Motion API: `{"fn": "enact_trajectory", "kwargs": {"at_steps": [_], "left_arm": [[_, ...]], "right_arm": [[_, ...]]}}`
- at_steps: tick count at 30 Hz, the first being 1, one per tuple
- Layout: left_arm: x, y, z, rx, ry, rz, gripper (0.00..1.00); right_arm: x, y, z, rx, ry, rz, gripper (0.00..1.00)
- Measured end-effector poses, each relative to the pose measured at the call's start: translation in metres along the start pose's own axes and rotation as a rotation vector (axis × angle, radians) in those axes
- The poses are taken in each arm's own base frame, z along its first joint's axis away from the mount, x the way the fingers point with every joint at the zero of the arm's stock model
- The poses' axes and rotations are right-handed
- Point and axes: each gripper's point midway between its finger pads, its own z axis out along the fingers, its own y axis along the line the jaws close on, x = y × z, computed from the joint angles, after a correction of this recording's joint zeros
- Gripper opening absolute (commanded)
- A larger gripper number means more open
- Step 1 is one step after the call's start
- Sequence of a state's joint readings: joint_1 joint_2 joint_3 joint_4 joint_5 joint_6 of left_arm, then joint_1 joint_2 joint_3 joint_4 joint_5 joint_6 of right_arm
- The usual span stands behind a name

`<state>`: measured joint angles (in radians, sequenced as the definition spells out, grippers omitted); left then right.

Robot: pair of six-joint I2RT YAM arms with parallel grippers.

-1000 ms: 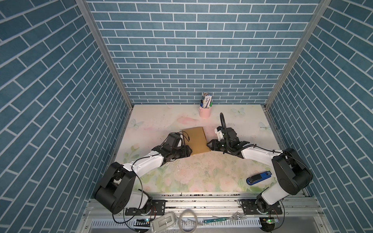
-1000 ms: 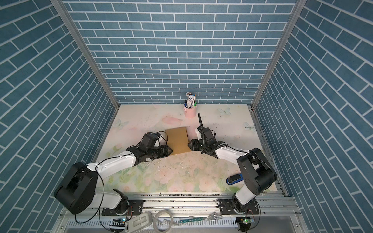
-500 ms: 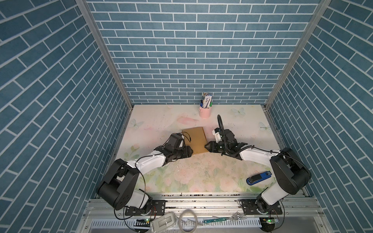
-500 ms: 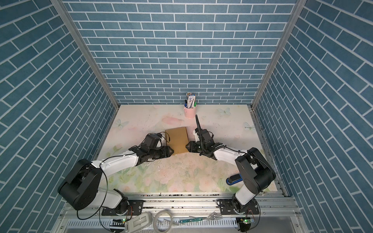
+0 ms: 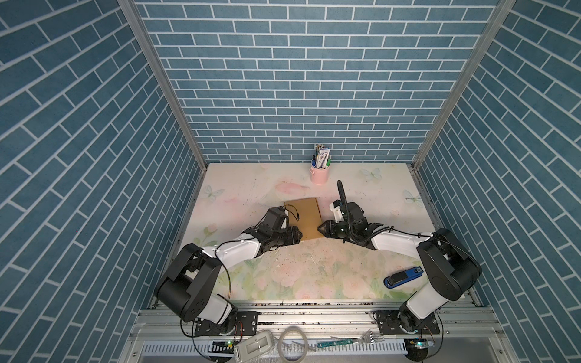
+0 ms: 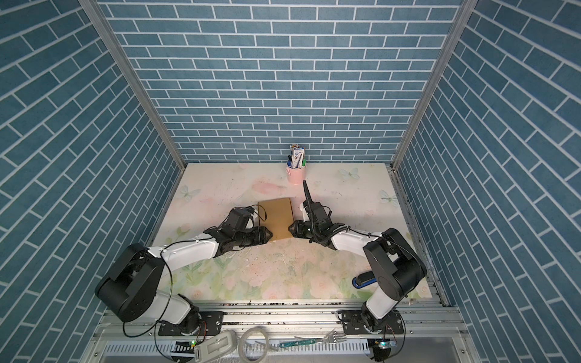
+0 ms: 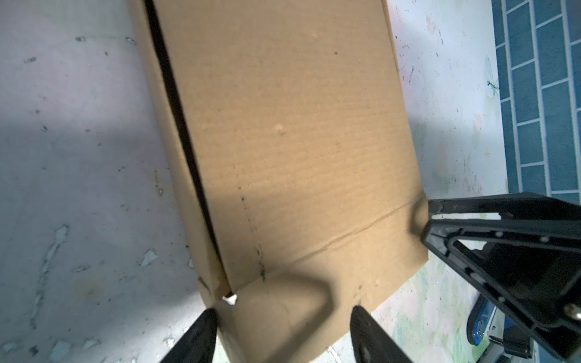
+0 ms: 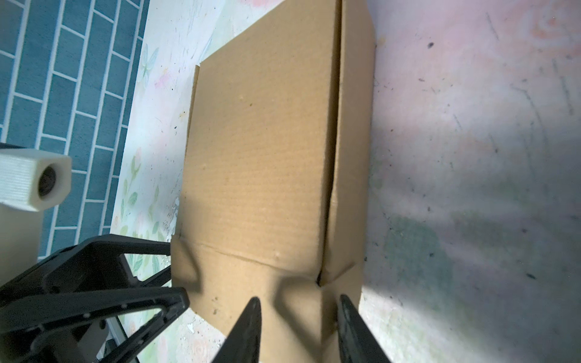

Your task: Fold the paper box

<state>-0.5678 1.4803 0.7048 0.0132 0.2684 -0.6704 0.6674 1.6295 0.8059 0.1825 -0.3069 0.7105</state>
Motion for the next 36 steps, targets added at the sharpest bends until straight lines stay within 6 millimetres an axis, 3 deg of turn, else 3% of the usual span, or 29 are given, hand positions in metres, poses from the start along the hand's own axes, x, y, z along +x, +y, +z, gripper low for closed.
{"fn": "enact_trajectory", "kwargs": {"at_steps": [14, 29, 36], "left_arm": [[-0.01, -0.028, -0.021, 0.045, -0.04, 0.038, 0.69], [-0.003, -0.024, -0.02, 0.029, -0.018, 0.041, 0.69], [0.007, -0.007, -0.03, -0.06, 0.014, 0.064, 0.69]], "right_arm": [[0.004, 0.003, -0.005, 0.004, 0.015, 0.039, 0.39], [0.005, 0.003, -0.005, 0.006, 0.019, 0.053, 0.38], [0.007, 0.002, -0.005, 0.01, 0.024, 0.053, 0.38]]}}
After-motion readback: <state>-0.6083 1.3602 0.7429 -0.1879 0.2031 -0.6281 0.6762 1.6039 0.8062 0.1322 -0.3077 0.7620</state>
